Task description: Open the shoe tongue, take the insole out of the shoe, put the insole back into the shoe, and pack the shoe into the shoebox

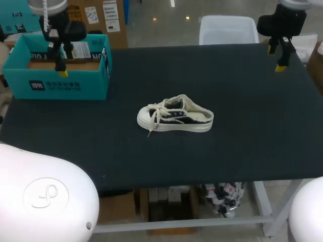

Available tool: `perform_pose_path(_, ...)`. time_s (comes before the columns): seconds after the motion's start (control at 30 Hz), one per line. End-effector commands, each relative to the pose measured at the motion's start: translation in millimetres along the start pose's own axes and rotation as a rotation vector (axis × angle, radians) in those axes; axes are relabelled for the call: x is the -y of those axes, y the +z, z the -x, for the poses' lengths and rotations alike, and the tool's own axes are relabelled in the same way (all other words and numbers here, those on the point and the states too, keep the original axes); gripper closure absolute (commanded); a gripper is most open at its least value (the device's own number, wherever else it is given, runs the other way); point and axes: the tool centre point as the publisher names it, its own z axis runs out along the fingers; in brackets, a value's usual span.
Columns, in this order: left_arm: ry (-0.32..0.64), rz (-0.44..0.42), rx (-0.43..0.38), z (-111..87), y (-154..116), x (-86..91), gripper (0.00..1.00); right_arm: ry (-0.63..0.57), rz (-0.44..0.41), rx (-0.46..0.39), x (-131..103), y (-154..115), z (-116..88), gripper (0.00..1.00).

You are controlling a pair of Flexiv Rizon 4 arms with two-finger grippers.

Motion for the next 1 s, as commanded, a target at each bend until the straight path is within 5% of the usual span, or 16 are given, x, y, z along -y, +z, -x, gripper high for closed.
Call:
perform_pose_path(0.03,0.000,0.000,0.000,-0.2,0,-0.1,0.00,0.000,-0.001,-0.001,0,0,0,0.00)
perform_pose_path(0.83,0.003,-0.018,-0.011,-0.3,-2,2.5,0.00,0.000,-0.001,-0.001,0,0,0,0.00)
perform_pose_path(1.0,-0.030,-0.085,-0.005,-8.6,-7,14.6,0.00,0.047,0.105,0.016,-9,6,-3,0.00)
